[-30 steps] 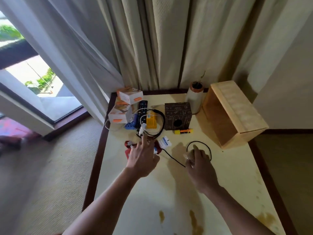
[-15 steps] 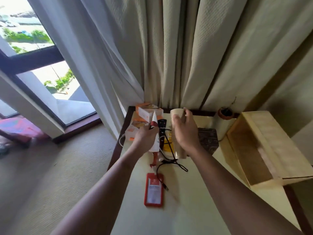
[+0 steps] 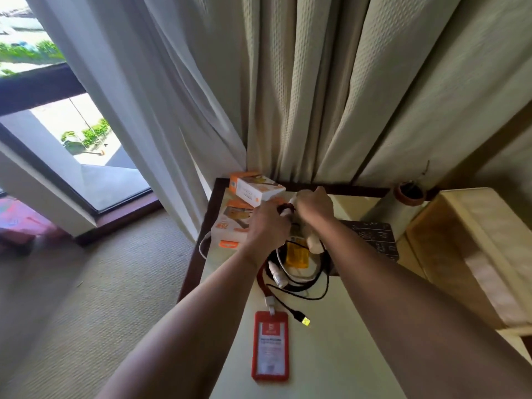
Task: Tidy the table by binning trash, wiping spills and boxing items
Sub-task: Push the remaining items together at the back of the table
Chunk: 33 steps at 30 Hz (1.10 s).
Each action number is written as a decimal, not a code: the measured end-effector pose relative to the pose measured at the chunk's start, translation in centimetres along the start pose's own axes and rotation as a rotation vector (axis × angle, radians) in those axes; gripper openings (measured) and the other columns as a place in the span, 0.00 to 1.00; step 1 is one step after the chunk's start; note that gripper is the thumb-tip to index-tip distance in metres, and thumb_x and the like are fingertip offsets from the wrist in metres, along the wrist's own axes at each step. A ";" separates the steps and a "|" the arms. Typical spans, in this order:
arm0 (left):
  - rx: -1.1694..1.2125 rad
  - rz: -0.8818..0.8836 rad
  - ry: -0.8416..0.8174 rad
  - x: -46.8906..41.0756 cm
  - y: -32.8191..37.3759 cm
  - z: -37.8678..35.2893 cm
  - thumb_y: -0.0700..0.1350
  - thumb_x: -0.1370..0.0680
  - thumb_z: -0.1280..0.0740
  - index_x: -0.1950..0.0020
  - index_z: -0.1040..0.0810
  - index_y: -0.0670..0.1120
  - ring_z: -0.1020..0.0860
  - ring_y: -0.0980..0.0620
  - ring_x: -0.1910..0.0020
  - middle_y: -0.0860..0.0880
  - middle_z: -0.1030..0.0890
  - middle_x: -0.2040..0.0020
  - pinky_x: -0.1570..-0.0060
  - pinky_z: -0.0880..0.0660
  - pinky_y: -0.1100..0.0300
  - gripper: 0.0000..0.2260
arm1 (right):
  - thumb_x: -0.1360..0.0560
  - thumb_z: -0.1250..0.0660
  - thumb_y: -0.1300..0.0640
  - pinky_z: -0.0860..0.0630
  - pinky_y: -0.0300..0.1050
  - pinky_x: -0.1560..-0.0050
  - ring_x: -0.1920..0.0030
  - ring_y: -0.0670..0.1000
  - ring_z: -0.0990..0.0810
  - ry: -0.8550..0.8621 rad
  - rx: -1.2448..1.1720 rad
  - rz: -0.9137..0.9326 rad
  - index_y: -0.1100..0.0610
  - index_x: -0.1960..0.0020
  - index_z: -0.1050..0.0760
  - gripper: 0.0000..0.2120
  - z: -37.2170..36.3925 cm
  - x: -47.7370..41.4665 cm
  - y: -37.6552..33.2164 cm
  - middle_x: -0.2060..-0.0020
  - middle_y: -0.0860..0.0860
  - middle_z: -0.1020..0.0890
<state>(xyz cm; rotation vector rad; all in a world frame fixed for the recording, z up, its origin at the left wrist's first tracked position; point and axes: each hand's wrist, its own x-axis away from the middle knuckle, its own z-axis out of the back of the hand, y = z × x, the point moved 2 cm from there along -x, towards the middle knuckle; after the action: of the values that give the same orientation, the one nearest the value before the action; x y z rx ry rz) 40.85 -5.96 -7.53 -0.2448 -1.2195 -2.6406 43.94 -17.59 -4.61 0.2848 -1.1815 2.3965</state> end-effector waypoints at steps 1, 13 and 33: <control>-0.004 -0.004 0.000 0.1 -0.1 -0.1 0.54 0.19 0.33 0.38 0.22 0.51 0.19 0.51 0.57 0.50 0.18 0.52 0.64 0.22 0.58 0.12 | 0.19 0.39 0.57 0.27 0.48 0.45 0.33 0.61 0.26 -0.010 -0.014 -0.007 0.59 0.26 0.35 0.23 0.2 0.1 0.0 0.30 0.59 0.27; -0.100 -0.277 0.303 13.9 -8.3 3.6 0.37 0.20 0.34 0.38 0.17 0.50 0.20 0.50 0.43 0.50 0.18 0.39 0.49 0.26 0.63 0.15 | 0.20 0.34 0.57 0.27 0.35 0.55 0.50 0.47 0.22 0.044 0.128 0.579 0.51 0.48 0.26 0.03 -1.8 18.0 9.8 0.50 0.47 0.24; -0.642 -0.267 0.037 19.0 -21.4 -0.8 0.55 0.16 0.48 0.16 0.44 0.50 0.54 0.42 0.16 0.42 0.47 0.16 0.20 0.55 0.40 0.28 | 0.24 0.27 0.47 0.18 0.47 0.57 0.57 0.53 0.16 -0.139 0.130 0.247 0.55 0.47 0.19 0.12 -2.0 15.8 6.5 0.55 0.52 0.15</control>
<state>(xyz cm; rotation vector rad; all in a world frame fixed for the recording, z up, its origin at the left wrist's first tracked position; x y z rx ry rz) 16.78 4.43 -18.98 -0.1367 -0.3734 -3.1799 26.94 -14.68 -4.47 0.3712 -1.1826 2.7131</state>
